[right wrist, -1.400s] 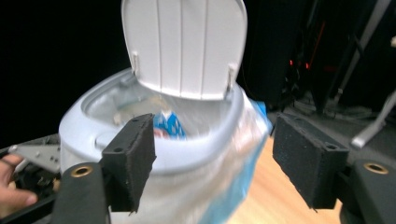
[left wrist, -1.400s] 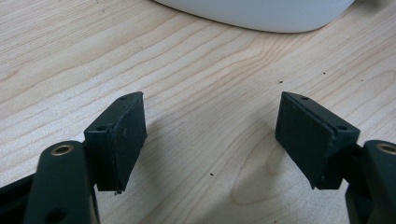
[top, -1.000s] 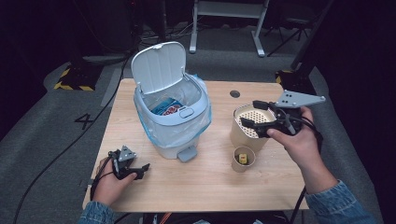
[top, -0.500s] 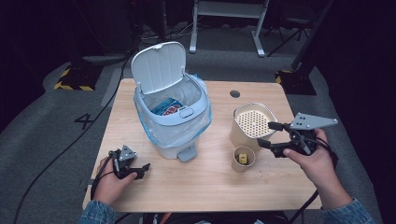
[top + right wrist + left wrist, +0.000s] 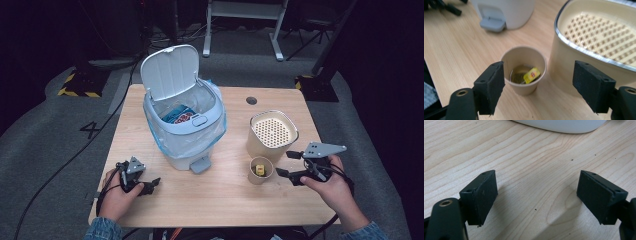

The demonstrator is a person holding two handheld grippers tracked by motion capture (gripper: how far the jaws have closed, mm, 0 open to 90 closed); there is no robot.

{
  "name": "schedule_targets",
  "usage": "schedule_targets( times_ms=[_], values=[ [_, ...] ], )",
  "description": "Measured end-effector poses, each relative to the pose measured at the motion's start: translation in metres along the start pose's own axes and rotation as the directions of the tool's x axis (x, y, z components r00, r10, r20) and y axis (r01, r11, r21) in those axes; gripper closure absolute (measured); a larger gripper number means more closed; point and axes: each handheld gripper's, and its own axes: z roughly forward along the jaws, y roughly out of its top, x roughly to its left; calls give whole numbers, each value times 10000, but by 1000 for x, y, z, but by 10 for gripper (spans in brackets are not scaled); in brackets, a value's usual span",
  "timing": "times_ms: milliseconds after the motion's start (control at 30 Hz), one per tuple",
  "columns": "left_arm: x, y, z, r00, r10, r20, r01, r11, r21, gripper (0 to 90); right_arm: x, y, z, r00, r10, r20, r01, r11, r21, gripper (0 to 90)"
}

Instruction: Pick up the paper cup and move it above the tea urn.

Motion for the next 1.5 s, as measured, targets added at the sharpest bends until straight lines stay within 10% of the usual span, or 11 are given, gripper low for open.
schedule_targets(
  times_ms=[600,1500],
  values=[
    [0,0,0,10000,22,-6,-22,10000,0,171,5,-36,65,9989,134,-445,-88,9948,1016,208],
    [0,-1,-1,10000,18,-21,-18,10000,-8,170,7,-42,98,9952,-198,-955,173,9995,-270,285]
  ],
)
